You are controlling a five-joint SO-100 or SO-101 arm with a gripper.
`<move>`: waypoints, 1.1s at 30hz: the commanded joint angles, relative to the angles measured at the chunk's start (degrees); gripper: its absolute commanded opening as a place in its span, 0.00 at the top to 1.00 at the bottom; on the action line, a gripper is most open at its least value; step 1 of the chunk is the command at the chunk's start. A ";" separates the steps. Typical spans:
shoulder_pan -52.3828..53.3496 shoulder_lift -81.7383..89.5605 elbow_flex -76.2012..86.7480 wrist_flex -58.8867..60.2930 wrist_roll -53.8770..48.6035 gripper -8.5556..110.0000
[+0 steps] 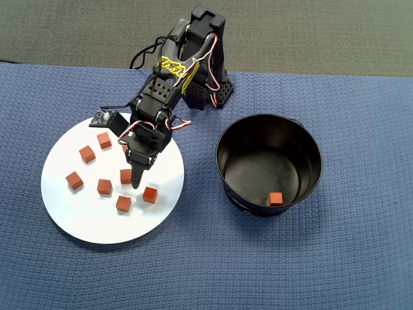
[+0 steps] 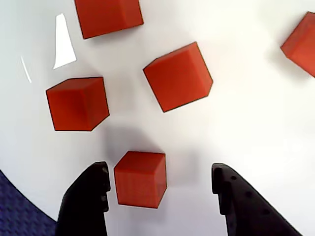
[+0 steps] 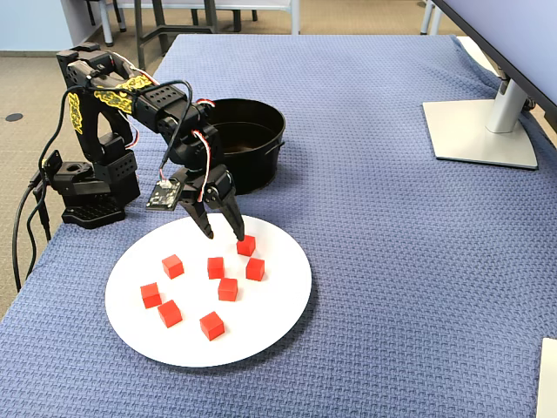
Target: Pick up the red cubes from the white plate and place them in the black recipient
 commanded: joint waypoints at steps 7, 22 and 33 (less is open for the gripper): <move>-5.19 -4.75 -12.48 5.36 3.96 0.78; -5.27 -14.68 -17.75 3.34 1.85 0.79; -4.92 -18.28 -20.04 2.37 0.53 0.83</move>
